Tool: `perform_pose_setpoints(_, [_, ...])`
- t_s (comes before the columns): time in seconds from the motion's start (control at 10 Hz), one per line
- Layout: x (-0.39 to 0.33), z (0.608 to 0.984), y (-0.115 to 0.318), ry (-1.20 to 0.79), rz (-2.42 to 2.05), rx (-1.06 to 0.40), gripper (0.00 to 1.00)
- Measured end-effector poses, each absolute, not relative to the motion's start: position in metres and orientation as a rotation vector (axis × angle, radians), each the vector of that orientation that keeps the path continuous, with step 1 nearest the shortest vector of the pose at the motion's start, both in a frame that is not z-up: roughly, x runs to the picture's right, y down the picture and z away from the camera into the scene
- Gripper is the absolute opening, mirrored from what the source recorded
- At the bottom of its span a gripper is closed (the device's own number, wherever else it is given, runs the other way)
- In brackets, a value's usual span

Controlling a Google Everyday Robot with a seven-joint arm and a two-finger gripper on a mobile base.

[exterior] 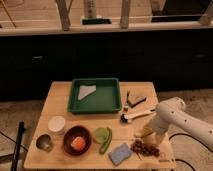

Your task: Place banana in tray

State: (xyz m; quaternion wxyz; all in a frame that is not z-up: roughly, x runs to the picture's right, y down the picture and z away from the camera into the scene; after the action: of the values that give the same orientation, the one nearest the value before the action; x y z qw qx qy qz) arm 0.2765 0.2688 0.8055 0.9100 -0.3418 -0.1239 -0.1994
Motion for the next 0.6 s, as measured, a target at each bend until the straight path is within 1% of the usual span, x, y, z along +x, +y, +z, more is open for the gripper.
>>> perform_pose_setpoints(0.4, [0.281, 0.806, 0.263, -0.243, -0.414, -0.714, 0.08])
perform_pose_setpoints(0.5, [0.281, 0.805, 0.260, -0.236, -0.416, -0.719, 0.01])
perform_pose_setpoints(0.6, [0.281, 0.805, 0.257, -0.230, -0.417, -0.721, 0.00])
